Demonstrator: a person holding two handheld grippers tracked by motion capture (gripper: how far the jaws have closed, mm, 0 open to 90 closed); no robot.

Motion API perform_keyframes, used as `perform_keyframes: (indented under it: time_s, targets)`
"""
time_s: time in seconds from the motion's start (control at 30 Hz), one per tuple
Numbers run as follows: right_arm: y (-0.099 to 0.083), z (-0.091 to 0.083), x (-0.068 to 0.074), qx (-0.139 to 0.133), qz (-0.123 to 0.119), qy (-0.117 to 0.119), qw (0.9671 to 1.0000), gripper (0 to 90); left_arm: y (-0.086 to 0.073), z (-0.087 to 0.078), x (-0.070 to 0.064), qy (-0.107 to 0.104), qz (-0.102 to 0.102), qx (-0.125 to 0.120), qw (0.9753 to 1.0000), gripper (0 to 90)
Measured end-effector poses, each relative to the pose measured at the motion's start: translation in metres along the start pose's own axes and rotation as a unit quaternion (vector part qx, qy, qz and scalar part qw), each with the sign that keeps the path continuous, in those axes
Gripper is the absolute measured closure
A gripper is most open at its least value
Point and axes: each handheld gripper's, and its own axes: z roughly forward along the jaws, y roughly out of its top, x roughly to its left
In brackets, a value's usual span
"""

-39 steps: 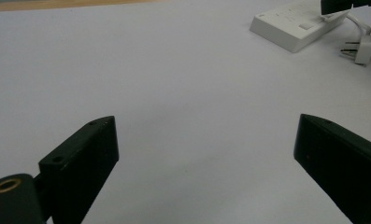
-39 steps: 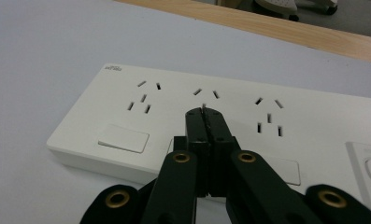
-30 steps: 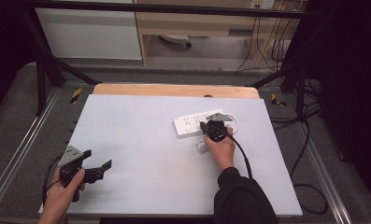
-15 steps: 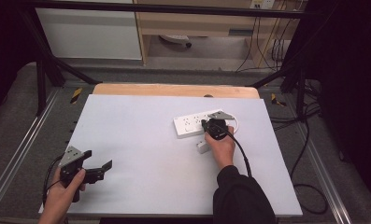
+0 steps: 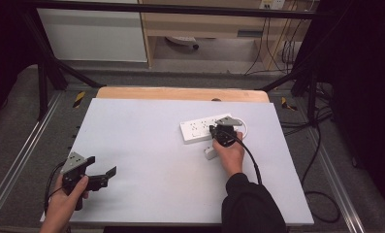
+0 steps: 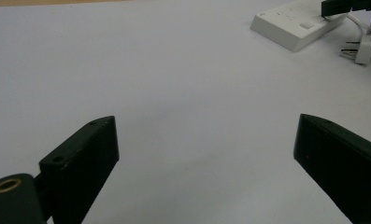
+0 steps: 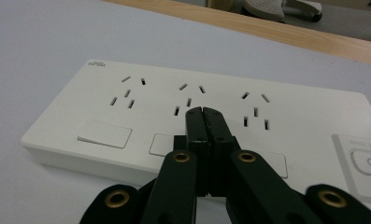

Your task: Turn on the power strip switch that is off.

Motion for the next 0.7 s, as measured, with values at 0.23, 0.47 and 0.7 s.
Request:
perform_keyframes:
  time_s: [0.23, 0.47, 0.7]
  targets:
    - [-0.001, -0.0001, 0.0, -0.004, 0.0, 0.0, 1.0, 90.0, -0.0001, 0.0002, 0.0002, 0.0, 0.0, 0.001, 1.0, 6.9]
    - [-0.0022, -0.0001, 0.0002, -0.008, -0.001, -0.001, 1.0, 90.0, -0.0001, 0.0001, 0.0001, 0.001, 0.0, 0.002, 1.0, 6.9]
    - [-0.0052, -0.0005, -0.0005, -0.016, 0.006, -0.001, 0.9999, 90.0, -0.0001, 0.0002, 0.0, 0.002, 0.002, 0.003, 1.0, 6.9]
